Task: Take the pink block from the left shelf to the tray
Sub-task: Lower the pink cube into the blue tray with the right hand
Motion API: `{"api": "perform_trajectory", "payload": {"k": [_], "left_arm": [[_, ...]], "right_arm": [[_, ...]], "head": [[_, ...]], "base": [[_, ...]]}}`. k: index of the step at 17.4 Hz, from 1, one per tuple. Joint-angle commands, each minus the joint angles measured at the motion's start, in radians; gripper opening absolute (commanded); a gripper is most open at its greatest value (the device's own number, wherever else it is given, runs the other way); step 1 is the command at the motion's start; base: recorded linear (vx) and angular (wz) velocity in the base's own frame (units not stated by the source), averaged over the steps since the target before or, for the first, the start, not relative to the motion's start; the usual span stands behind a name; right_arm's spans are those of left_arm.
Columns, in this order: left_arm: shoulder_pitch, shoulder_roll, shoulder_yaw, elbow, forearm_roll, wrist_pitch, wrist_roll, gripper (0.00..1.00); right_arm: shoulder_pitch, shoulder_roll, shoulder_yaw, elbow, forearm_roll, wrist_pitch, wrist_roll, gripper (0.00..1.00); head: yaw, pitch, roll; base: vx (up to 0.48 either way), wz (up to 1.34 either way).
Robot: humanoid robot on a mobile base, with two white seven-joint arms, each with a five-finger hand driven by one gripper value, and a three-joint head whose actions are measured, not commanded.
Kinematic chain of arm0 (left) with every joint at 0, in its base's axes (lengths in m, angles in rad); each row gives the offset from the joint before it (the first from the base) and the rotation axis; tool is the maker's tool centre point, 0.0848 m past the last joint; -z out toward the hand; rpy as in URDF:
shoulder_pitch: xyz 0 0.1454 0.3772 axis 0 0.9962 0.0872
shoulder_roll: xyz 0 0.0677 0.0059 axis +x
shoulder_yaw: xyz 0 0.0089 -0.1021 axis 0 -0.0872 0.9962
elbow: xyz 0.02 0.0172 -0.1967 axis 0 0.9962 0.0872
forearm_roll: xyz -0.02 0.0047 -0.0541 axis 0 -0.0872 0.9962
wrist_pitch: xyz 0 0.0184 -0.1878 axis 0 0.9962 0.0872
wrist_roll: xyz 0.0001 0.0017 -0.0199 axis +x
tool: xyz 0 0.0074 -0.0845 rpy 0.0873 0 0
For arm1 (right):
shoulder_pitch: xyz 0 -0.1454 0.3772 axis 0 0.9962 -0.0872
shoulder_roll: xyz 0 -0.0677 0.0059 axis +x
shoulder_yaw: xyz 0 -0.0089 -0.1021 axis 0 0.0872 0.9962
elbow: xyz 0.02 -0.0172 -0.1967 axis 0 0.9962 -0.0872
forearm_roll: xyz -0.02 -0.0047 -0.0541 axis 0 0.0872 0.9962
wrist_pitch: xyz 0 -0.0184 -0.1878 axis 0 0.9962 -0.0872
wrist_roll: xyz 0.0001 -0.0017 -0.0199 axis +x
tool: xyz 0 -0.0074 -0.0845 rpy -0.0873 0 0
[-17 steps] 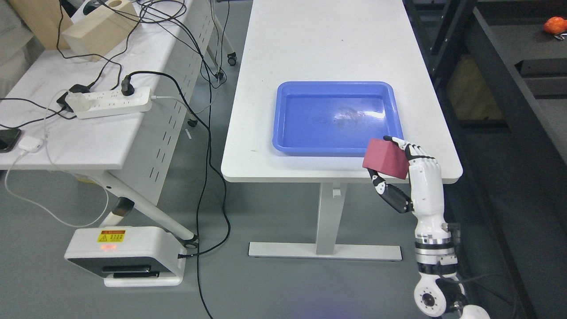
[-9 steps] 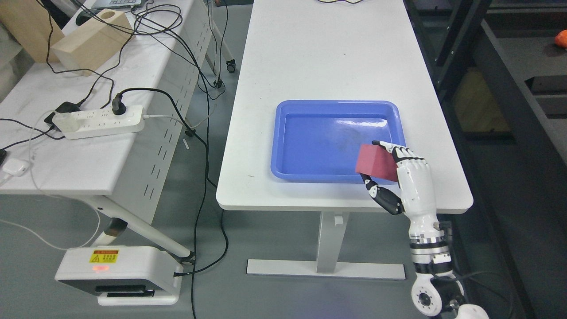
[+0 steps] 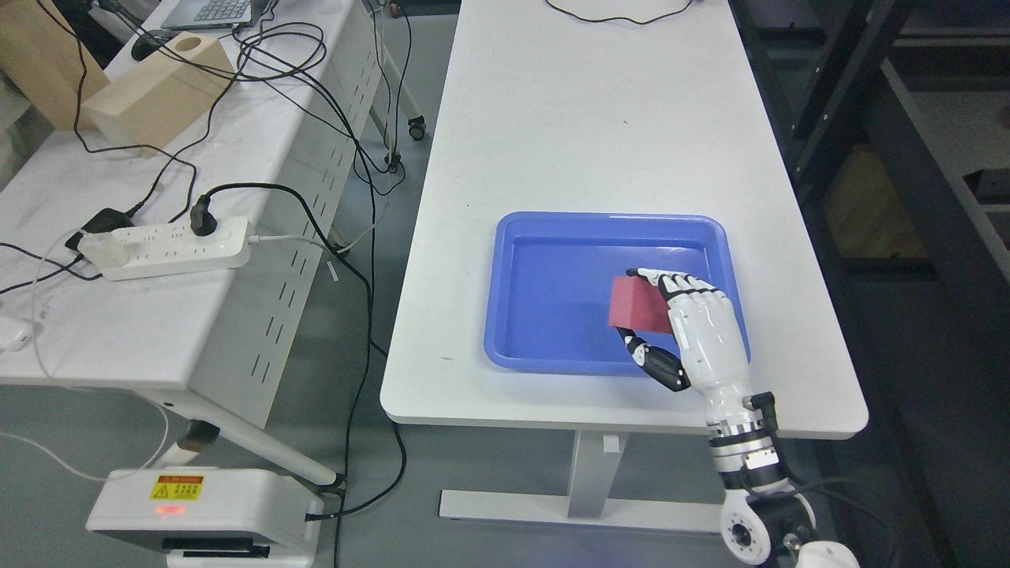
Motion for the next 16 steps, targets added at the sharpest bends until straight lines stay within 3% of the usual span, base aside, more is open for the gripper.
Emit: {"api": "perform_trajectory", "payload": {"k": [1,6,12,16], "left_arm": [[0.02,0.017,0.0,-0.017,0.0,0.0,0.0,1.0],[0.02,0.017,0.0,-0.017,0.0,0.0,0.0,1.0],[0.02,0.017,0.0,-0.017,0.0,0.0,0.0,1.0],[0.02,0.017,0.0,-0.017,0.0,0.0,0.0,1.0]], "right_arm": [[-0.003,-0.017,0.051,0.005,0.02,0.018,0.052,0.08],[-0.003,-0.017,0.057,0.007,0.015,0.032,0.187,0.1],[0.001,-0.017,0.056,0.005,0.006,0.032,0.192,0.14],[0.007,-0.017,0.054,0.005,0.003,0.072,0.19,0.36]], "head": [[0.0,0.0,0.0],[0.0,0.0,0.0],[0.0,0.0,0.0],[0.0,0.0,0.0]], "base": [[0.144,0.0],[0.121,0.0],[0.096,0.0],[0.063,0.0]]}}
